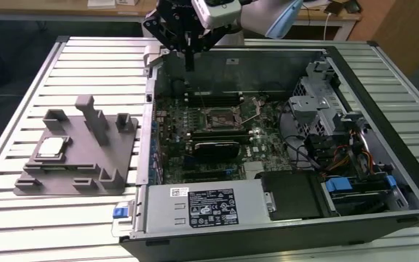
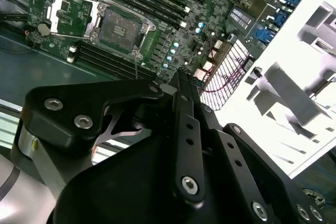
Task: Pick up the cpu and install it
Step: 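Reach for the cpu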
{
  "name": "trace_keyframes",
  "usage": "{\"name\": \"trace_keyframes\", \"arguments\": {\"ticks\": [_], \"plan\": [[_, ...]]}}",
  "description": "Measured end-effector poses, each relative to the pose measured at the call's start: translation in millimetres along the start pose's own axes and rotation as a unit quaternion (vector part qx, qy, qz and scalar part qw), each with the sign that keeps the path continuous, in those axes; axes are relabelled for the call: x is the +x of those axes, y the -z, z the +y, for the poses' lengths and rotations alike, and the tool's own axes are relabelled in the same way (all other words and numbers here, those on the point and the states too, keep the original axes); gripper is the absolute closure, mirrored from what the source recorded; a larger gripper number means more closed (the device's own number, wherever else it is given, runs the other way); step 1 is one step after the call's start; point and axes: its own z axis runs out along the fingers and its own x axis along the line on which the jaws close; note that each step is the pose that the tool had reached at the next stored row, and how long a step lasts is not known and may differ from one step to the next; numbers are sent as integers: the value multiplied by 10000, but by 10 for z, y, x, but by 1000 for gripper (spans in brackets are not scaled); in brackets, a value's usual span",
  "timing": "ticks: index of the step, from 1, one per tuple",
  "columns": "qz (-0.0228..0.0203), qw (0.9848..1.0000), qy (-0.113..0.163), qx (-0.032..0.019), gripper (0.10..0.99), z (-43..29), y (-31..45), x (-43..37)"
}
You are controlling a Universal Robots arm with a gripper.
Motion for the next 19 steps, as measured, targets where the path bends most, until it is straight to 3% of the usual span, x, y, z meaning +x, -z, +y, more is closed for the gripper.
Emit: {"name": "trace_keyframes", "arguments": {"ticks": [11, 19], "plan": [[0, 10000, 1, 0, 980, -5, 2, 60], [-1, 10000, 1, 0, 980, -13, 5, 170]]}}
